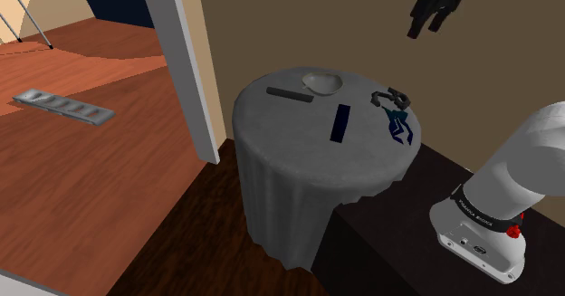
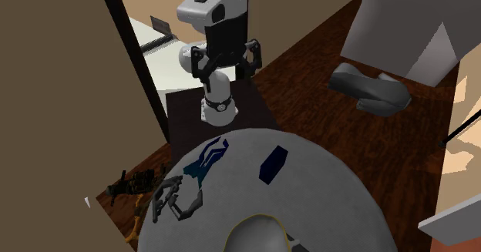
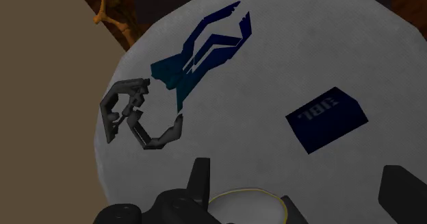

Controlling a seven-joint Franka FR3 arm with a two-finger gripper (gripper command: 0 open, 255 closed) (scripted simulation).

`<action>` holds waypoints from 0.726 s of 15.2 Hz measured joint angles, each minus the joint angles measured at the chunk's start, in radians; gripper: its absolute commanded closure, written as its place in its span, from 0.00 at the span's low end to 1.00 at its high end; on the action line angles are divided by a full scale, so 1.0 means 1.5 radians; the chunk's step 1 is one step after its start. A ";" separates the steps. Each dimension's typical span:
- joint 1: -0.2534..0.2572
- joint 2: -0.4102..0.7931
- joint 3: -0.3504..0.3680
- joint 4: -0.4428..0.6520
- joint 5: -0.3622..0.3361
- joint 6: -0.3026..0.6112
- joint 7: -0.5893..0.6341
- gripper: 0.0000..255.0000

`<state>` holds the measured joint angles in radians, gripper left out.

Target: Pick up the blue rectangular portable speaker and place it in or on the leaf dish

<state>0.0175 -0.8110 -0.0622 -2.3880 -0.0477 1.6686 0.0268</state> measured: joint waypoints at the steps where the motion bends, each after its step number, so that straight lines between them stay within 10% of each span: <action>1: 0.000 0.000 0.000 0.000 0.000 0.000 0.000 0.00; 11: -0.012 0.120 0.072 -0.085 0.041 0.180 0.165 0.00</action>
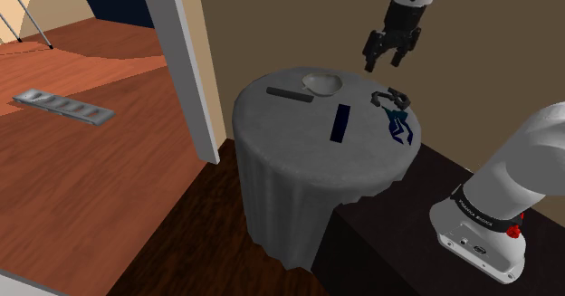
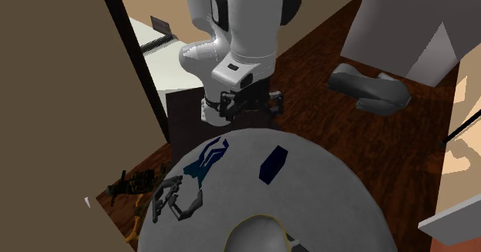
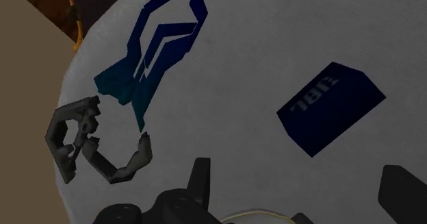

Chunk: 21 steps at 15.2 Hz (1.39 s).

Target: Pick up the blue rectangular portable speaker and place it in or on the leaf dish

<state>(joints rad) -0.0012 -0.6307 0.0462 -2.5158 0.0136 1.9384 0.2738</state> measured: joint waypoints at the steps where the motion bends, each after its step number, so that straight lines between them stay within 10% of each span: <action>1: -0.001 0.015 0.008 -0.007 0.004 0.019 0.018 0.00; 11: -0.019 0.238 0.073 -0.008 0.015 0.219 0.192 0.00; 21: -0.021 0.298 0.081 -0.034 0.008 0.303 0.211 0.00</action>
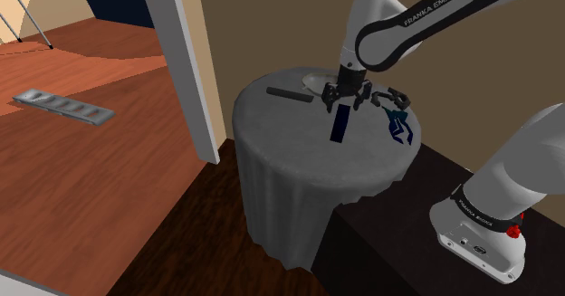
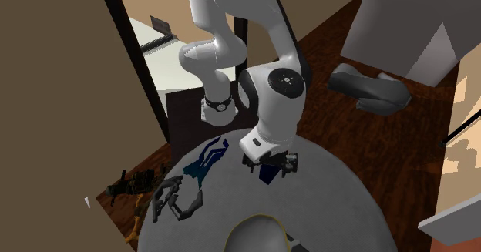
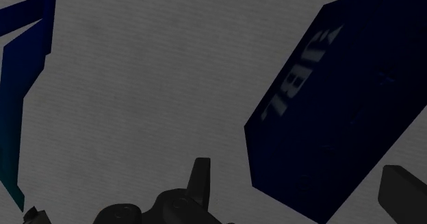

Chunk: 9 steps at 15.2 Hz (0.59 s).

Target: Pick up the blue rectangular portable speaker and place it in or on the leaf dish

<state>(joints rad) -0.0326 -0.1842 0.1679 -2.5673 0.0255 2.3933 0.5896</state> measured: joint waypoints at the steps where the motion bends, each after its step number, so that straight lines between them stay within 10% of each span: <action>1: 0.000 0.000 0.000 0.000 0.000 0.001 0.000 0.00; 4: 0.000 0.001 0.000 0.000 0.000 0.001 0.000 0.00; 5: 0.000 0.001 0.000 0.000 0.000 0.001 0.000 1.00; 9: 0.000 0.001 0.000 0.000 0.000 0.001 0.000 1.00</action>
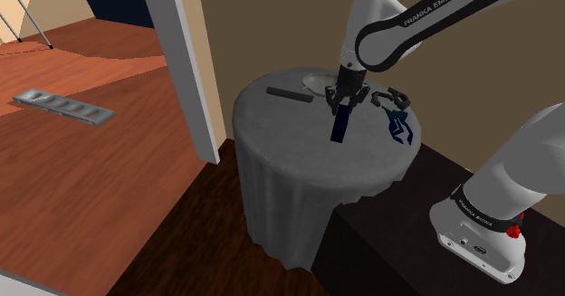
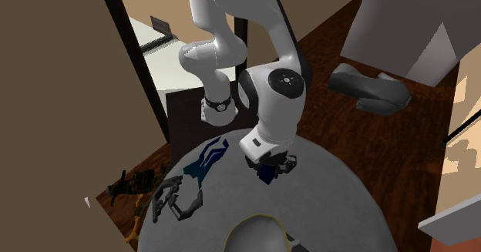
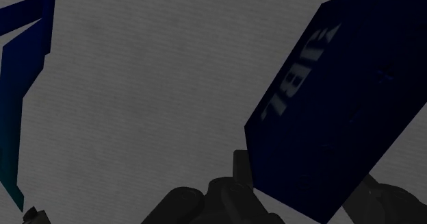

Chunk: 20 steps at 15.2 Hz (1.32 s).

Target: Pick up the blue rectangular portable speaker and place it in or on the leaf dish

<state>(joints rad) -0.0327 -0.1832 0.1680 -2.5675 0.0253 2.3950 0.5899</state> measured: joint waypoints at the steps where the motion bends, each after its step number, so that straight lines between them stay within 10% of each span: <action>1: 0.000 0.000 0.000 0.000 0.000 0.000 0.000 1.00; 20: 0.003 -0.077 -0.007 0.056 0.010 -0.132 -0.011 1.00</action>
<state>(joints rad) -0.0286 -0.2991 0.1571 -2.4839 0.0407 2.1964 0.5737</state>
